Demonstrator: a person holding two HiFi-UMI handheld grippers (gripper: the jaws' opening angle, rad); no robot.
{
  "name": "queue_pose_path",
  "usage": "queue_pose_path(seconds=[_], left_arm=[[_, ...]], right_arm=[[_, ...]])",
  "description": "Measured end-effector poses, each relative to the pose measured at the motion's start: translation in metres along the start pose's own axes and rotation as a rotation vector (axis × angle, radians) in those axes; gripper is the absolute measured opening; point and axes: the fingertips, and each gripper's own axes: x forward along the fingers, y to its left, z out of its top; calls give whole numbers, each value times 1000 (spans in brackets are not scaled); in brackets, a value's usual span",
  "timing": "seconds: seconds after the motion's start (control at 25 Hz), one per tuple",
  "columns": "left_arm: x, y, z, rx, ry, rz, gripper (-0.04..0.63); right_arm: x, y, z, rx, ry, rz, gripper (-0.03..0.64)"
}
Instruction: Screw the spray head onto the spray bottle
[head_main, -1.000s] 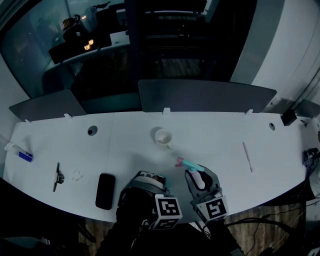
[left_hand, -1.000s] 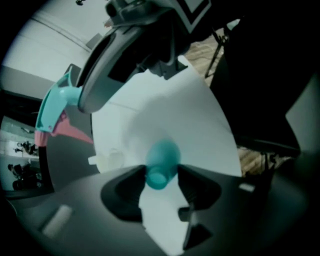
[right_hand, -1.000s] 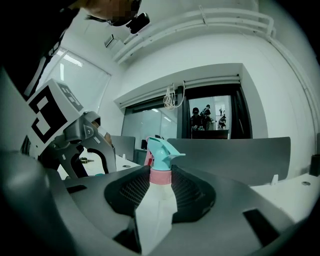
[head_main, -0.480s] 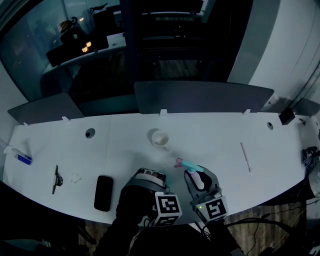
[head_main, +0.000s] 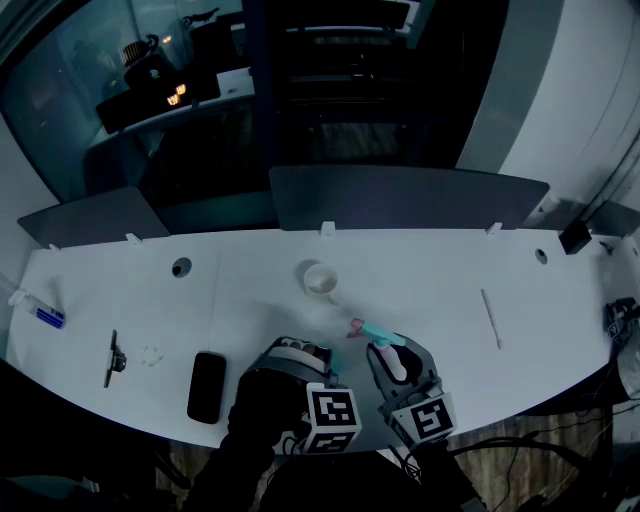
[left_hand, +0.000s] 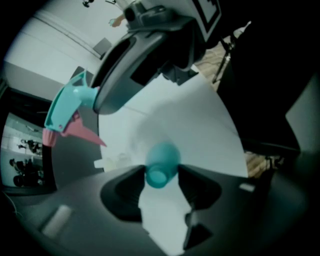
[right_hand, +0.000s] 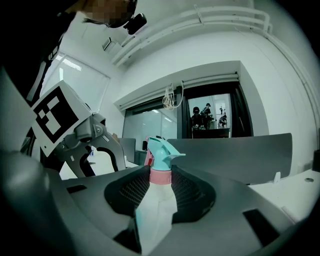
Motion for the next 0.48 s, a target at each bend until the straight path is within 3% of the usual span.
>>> queue_pose_path(seconds=[0.32,0.48], left_arm=[[3,11,0,-14,-12,43,216],[0,12,-5,-73,-45,56,218]], right_arm=[[0,-1,0,-2,-5,1,126],[-1,-3,-2,-3,-1,-3,126]])
